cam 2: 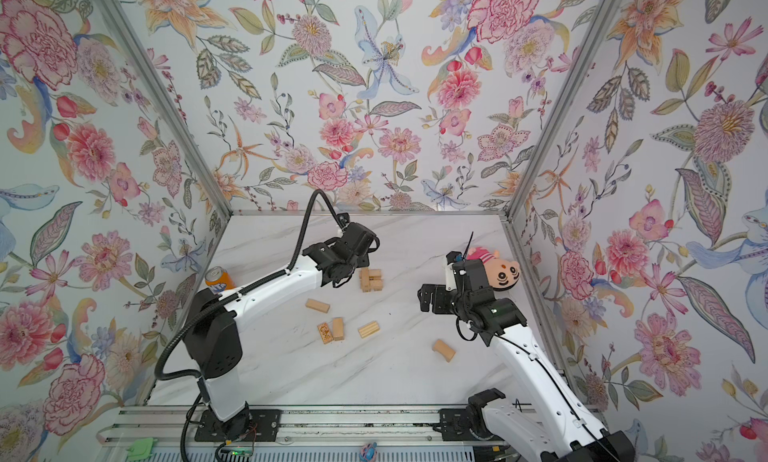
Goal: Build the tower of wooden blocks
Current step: 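Open the left gripper and withdraw it from the structure, then reach the right gripper toward the loose blocks while the left gripper draws back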
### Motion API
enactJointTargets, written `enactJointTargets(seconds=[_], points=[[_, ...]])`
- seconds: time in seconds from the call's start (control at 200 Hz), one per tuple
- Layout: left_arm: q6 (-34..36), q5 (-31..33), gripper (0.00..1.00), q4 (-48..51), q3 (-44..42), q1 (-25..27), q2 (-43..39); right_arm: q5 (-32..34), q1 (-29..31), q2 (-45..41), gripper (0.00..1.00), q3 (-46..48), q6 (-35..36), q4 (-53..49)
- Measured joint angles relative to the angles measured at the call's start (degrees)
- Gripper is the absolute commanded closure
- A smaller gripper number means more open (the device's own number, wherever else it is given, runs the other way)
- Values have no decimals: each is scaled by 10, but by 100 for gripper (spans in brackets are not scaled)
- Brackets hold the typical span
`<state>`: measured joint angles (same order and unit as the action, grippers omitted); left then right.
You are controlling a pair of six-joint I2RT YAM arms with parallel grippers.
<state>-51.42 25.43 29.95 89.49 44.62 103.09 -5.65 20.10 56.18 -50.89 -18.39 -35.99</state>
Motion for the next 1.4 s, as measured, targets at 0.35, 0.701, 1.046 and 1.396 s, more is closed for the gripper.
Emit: enactJointTargets(seconds=[0.35, 0.701, 1.046, 1.396], points=[[-7, 9, 26, -42, -286, 0, -235, 16, 73, 63, 5, -40, -10, -3], [-48, 12, 22, -49, -459, -24, -404, 46, 202, 216, 28, -116, -30, 37], [-65, -68, 22, -87, -584, -121, -473, 50, 306, 438, 39, -292, -14, 60], [-81, -93, 22, -93, -620, -149, -566, 35, 327, 593, 47, -423, 17, 59]])
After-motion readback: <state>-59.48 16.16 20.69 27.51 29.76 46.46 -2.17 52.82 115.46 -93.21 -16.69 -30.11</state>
